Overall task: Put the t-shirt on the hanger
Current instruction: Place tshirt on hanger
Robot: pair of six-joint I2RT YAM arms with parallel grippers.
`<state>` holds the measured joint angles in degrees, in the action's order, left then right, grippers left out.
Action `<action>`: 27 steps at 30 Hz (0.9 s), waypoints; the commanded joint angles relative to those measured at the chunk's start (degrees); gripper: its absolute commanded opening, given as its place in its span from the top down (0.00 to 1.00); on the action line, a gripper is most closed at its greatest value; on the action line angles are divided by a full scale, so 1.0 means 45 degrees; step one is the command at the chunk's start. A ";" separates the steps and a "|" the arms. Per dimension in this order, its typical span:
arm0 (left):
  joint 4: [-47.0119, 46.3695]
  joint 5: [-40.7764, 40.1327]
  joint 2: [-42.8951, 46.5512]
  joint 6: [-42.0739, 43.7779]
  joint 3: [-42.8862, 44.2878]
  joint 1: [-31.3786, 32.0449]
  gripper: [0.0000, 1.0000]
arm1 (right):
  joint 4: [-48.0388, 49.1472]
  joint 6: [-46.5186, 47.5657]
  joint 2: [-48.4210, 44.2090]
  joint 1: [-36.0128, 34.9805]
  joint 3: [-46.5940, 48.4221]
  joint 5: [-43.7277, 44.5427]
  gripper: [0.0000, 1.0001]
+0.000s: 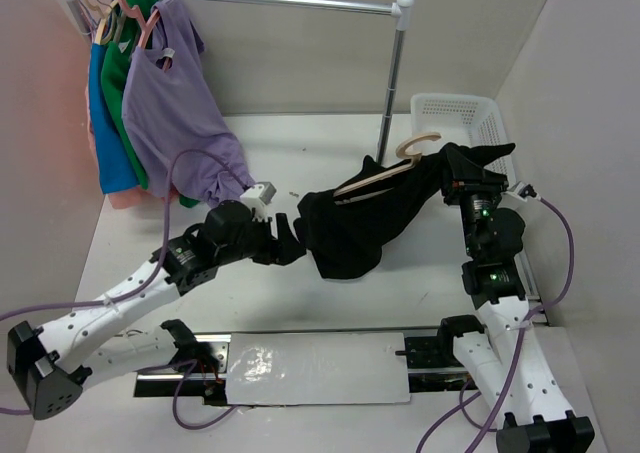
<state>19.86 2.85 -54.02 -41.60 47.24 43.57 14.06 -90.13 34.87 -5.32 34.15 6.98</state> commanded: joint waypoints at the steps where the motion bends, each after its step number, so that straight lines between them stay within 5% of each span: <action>1: -0.2751 0.0733 -0.0396 -0.0540 0.0477 -0.0034 0.25 | 0.0429 -0.0362 -0.0074 0.0050 0.0751 -0.0282 1.00; 12: -0.4606 -0.2097 -0.2154 -0.0990 0.0731 0.0786 0.25 | 0.0742 -0.0265 0.0726 -0.0067 0.1101 -0.0418 1.00; 17: -0.4803 -0.2840 -0.3111 -0.0657 0.1530 0.0786 0.60 | 0.0858 -0.0148 0.0844 -0.0184 0.1219 -0.0419 1.00; 18: -0.4803 -0.2841 -0.3345 -0.0657 0.1649 0.0786 0.80 | 0.0859 -0.0148 0.0844 -0.0184 0.1103 -0.0419 1.00; 21: -0.4375 -0.3153 -0.3523 -0.0540 0.2117 0.0786 1.00 | 0.1015 -0.0148 0.0961 -0.0184 0.1102 -0.0419 1.00; 27: -0.3965 -0.3446 -0.3211 -0.0151 0.2586 0.0902 1.00 | 0.0878 -0.0148 0.1196 -0.0184 0.1102 -0.0419 1.00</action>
<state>3.33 -10.26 -70.24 -44.73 55.96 46.87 14.59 -90.24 40.27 -5.76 35.70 5.37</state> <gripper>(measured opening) 0.030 0.297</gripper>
